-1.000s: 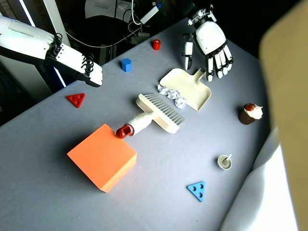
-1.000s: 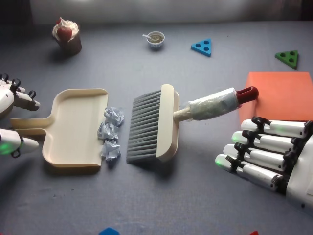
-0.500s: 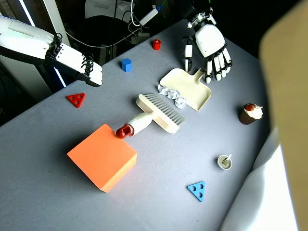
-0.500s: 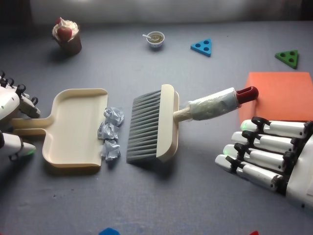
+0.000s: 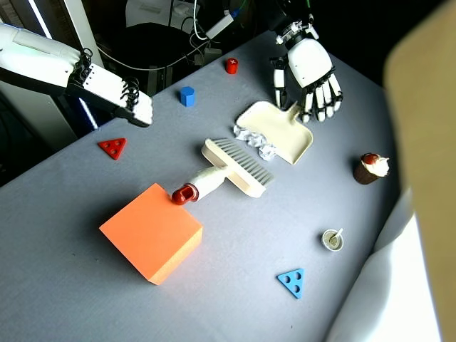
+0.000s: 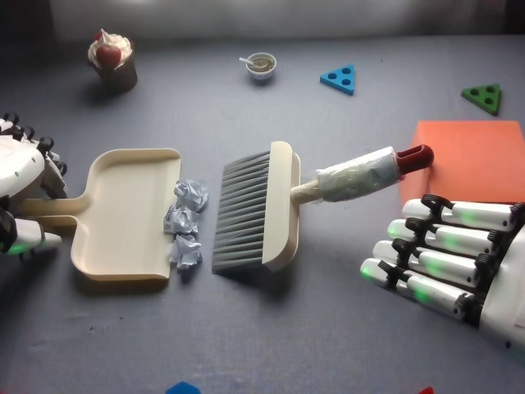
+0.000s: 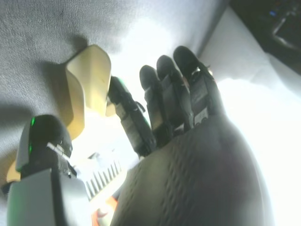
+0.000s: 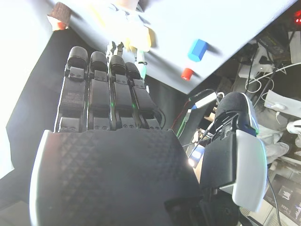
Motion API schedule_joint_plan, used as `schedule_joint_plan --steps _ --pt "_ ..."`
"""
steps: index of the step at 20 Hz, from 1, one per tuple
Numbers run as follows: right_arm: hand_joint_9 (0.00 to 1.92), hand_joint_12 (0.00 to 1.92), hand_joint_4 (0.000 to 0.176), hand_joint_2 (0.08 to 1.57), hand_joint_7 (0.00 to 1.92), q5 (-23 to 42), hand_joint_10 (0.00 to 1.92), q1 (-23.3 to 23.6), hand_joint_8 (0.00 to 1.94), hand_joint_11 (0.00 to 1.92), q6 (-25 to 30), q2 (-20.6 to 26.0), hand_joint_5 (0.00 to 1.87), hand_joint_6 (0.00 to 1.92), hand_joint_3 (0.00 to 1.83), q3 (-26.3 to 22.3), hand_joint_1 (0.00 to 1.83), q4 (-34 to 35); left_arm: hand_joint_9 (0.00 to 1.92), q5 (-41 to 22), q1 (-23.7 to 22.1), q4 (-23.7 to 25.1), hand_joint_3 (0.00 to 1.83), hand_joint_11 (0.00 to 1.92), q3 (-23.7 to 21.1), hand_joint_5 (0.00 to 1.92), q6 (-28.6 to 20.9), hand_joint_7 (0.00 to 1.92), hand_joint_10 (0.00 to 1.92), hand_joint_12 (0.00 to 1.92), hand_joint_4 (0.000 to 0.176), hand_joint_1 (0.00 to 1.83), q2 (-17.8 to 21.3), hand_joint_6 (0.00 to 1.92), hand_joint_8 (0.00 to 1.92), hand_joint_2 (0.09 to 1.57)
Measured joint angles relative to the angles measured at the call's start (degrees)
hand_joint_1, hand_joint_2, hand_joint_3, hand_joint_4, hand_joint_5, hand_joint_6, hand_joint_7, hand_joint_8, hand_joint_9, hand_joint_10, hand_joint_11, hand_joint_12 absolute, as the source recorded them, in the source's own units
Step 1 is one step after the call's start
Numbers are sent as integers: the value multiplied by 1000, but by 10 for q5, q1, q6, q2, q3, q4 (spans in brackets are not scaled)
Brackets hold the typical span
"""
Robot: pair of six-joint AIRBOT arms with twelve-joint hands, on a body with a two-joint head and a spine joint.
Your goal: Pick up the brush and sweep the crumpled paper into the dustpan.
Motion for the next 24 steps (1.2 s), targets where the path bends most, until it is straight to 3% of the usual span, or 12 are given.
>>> schedule_joint_plan --steps 1,2,6,8,11,12,14,15,17,19,20,24 --pt "186 9 0 1009 172 0 3 0 5 221 0 0 119 3 4 0 48 0 460 1 -5 -2 0 153 2 1018 1 541 10 652 46 1068 0 872 5 1103" --pt "203 16 0 1014 187 0 8 0 9 239 0 0 133 7 5 0 24 0 454 4 -8 0 0 147 2 1033 3 526 4 658 0 1099 0 884 2 1096" --pt "214 11 0 1016 203 0 8 0 9 235 0 0 150 8 2 0 38 0 480 17 -11 -2 0 141 2 1074 10 552 5 710 3 1106 0 825 4 1077" --pt "211 8 0 1018 202 -1 4 0 5 231 0 0 141 3 2 0 38 0 463 19 -15 -3 2 120 1 1055 15 550 1 721 26 1092 0 858 1 1084" --pt "211 10 0 1012 199 -5 3 0 3 236 0 0 142 3 0 0 57 0 474 28 -30 -2 0 123 -2 1065 24 557 1 729 0 1105 5 840 1 1081" --pt "218 14 0 1009 205 -8 5 0 4 248 0 0 151 5 0 0 68 1 456 31 -34 -2 0 109 -1 1058 25 540 2 724 35 1090 5 851 1 1083" --pt "232 19 0 999 215 -32 9 -11 6 262 0 -9 153 5 0 -1 212 19 436 42 -49 -2 0 78 2 1064 32 523 0 731 0 1105 5 843 1 1081" --pt "258 30 0 978 241 -37 17 -15 15 289 0 -14 172 11 0 -1 368 25 429 44 -54 -2 1 74 4 1056 35 512 1 736 33 1090 5 856 3 1084" --pt "256 23 0 954 232 -73 1 -17 1 292 -5 -29 153 0 0 -3 505 54 457 49 -61 -2 0 79 11 1054 41 529 6 753 28 1091 3 859 4 1085" --pt "268 26 0 878 257 -119 2 -17 4 314 -71 -57 189 5 0 -6 734 107 470 53 -63 -2 0 94 12 1068 41 539 5 774 26 1095 3 837 3 1079" --pt "286 30 0 866 273 -148 8 -17 8 328 -119 -80 202 8 0 -7 850 138 460 56 -64 -2 0 84 15 1068 41 535 2 781 5 1103 2 835 1 1079" --pt "201 7 0 904 148 -252 4 -26 5 272 -201 -141 126 8 6 -11 1058 188 464 59 -69 -3 1 72 19 1064 41 539 0 786 26 1094 2 843 0 1080"
